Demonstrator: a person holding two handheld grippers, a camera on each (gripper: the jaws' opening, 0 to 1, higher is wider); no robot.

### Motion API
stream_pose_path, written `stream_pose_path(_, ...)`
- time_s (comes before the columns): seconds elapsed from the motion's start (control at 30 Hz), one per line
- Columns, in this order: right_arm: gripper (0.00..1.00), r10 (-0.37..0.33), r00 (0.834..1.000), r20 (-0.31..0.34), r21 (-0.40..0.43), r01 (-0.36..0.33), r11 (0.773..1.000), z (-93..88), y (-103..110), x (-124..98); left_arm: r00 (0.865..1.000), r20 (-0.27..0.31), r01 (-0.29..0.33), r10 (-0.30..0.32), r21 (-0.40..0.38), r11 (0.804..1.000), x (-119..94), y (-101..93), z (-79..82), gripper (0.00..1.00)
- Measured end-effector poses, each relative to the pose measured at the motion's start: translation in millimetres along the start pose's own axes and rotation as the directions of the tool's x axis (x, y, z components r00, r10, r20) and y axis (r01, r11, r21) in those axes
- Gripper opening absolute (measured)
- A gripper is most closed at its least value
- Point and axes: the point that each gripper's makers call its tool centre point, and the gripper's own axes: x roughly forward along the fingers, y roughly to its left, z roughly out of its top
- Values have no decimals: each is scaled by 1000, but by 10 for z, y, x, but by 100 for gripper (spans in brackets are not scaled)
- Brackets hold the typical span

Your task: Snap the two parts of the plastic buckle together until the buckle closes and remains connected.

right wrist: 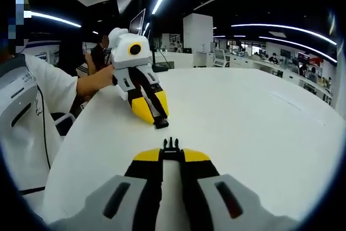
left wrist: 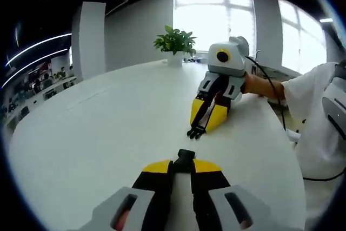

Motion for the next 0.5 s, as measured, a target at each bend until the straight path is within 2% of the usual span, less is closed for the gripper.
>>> stream_pose_path(0.5, 12, 20, 1000, 21, 7, -20, 1000, 112, -180, 12, 999, 27, -15, 16, -10, 1000, 33, 246, 186, 12)
